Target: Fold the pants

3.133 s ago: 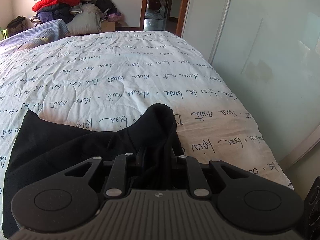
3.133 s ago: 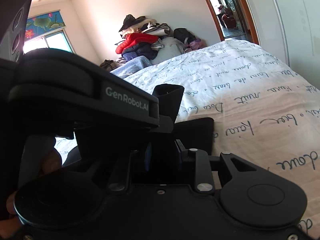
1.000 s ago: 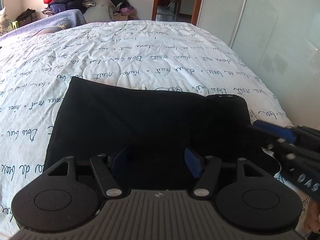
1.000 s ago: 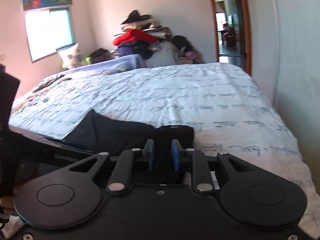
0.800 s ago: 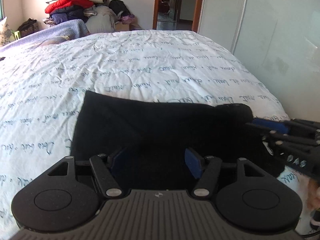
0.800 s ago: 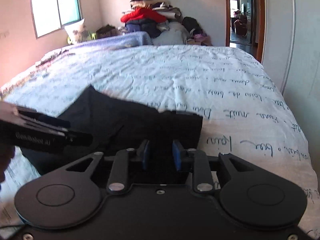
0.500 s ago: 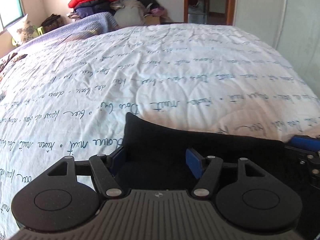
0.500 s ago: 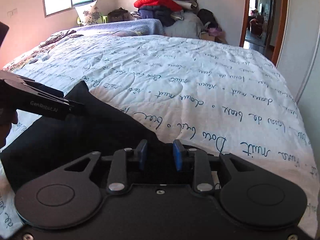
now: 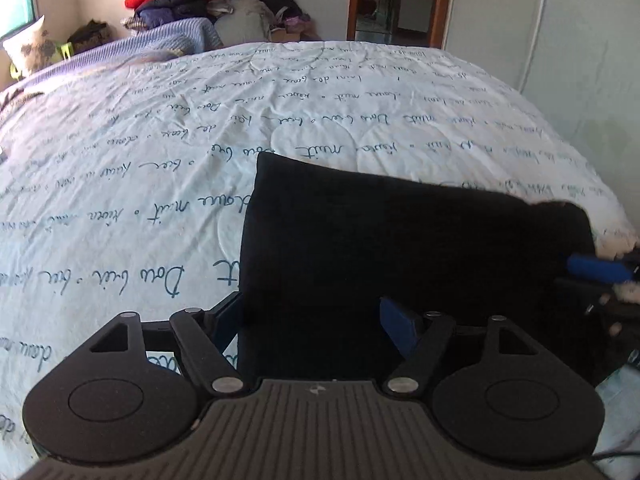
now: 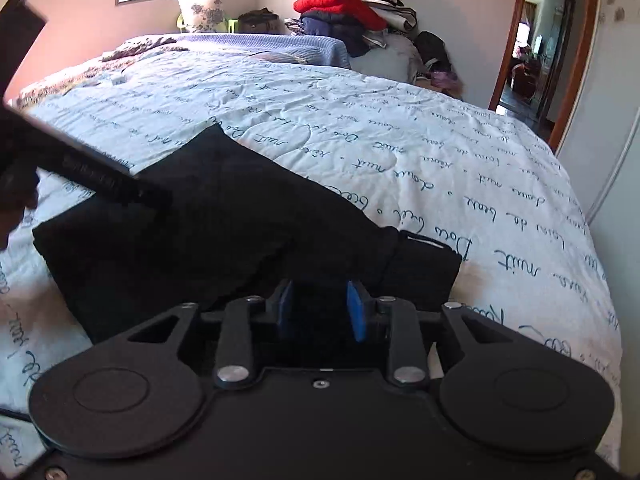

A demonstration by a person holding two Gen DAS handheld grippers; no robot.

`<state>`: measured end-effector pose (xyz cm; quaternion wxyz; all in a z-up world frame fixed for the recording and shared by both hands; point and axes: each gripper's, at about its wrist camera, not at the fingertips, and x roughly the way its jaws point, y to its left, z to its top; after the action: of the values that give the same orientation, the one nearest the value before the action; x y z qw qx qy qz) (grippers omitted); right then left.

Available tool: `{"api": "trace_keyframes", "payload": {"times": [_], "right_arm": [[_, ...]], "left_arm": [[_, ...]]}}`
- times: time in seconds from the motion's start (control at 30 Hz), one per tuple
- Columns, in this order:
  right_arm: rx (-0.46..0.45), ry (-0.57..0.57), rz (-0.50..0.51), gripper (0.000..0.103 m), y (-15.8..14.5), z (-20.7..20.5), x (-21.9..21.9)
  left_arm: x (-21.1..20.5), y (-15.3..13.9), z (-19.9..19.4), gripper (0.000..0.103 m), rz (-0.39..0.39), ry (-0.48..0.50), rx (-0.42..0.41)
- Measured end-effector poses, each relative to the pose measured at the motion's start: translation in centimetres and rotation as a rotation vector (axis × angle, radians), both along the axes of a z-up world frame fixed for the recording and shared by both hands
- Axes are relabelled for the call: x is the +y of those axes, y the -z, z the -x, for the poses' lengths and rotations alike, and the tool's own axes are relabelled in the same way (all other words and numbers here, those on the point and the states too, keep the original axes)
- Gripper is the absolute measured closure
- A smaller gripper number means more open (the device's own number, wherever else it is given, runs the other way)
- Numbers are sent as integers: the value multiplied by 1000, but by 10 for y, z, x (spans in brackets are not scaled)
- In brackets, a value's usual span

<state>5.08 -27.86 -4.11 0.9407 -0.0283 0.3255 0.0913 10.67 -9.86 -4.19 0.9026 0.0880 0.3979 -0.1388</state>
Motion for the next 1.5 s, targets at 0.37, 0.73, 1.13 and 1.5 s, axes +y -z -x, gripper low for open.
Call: {"api": "trace_keyframes", "payload": {"times": [0.37, 0.73, 1.13, 1.5], "right_arm": [[-66, 41, 39, 66, -19, 32, 16], [82, -308, -72, 72, -14, -159, 135], [93, -271, -93, 77, -15, -161, 135], [-139, -62, 20, 42, -42, -82, 116]], "left_arm": [[25, -6, 45, 26, 69, -12, 9], [36, 3, 48, 21, 75, -47, -8], [41, 9, 38, 14, 107, -66, 17], [34, 6, 42, 14, 62, -70, 0]]}}
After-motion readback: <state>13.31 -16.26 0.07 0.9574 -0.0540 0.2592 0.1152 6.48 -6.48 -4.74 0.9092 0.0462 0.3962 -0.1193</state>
